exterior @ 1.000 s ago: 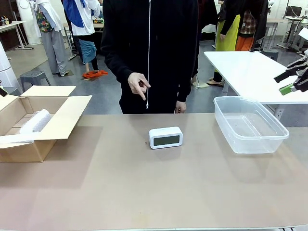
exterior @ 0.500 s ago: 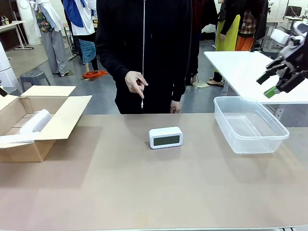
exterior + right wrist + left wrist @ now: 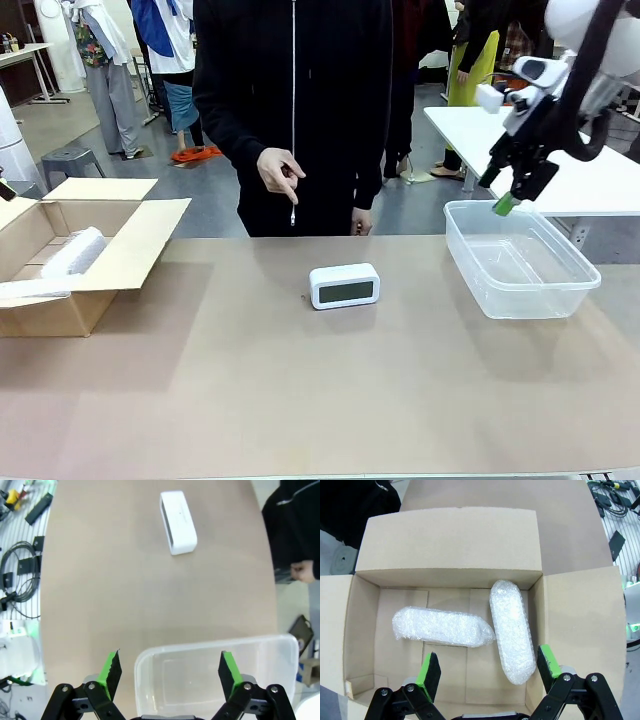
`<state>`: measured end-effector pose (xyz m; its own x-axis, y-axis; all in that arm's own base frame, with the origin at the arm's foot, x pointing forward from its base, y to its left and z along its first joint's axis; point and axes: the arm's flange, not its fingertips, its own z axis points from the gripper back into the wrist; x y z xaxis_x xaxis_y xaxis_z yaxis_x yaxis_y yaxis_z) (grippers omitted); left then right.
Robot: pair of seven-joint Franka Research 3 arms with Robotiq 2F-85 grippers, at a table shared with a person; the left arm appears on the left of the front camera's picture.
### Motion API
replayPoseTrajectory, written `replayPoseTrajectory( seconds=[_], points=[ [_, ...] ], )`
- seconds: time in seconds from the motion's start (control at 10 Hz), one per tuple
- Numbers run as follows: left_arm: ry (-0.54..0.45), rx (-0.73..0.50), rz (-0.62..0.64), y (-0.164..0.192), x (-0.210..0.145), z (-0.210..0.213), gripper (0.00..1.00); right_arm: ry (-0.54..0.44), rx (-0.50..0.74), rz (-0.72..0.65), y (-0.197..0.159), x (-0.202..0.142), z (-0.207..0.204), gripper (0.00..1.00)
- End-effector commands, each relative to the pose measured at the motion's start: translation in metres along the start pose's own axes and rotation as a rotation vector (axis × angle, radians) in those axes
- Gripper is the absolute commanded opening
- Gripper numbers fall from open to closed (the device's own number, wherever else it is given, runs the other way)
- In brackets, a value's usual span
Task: Separate and place wrapped and unwrapped clocks.
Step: Pick up the Digital clock indicated by the person.
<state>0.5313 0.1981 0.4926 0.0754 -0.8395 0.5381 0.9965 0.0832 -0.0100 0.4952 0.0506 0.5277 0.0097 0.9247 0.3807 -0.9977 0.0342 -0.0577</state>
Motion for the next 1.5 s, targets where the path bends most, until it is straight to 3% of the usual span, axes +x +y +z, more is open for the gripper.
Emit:
replayPoseTrajectory(
  seconds=[0.0, 0.4, 0.7, 0.9, 1.4],
  points=[
    [0.009, -0.002, 0.0, -0.001, -0.001, 0.001, 1.0, 0.055, 0.016, 0.035, -0.002, 0.03, -0.026, 1.0],
    [0.009, -0.002, 0.0, -0.001, -0.001, 0.001, 1.0, 0.06, 0.072, 0.151, 0.002, 0.09, -0.076, 1.0],
    [0.009, -0.002, 0.0, -0.001, -0.001, 0.001, 1.0, -0.021, -0.002, 0.199, 0.002, 0.126, -0.11, 1.0],
    [0.009, -0.002, 0.0, -0.001, -0.001, 0.001, 1.0, -0.066, -0.023, 0.215, 0.0, 0.134, -0.127, 1.0],
    [0.009, -0.002, 0.0, -0.001, -0.001, 0.001, 1.0, -0.018, 0.104, 0.165, -0.003, 0.127, -0.171, 1.0]
  ],
)
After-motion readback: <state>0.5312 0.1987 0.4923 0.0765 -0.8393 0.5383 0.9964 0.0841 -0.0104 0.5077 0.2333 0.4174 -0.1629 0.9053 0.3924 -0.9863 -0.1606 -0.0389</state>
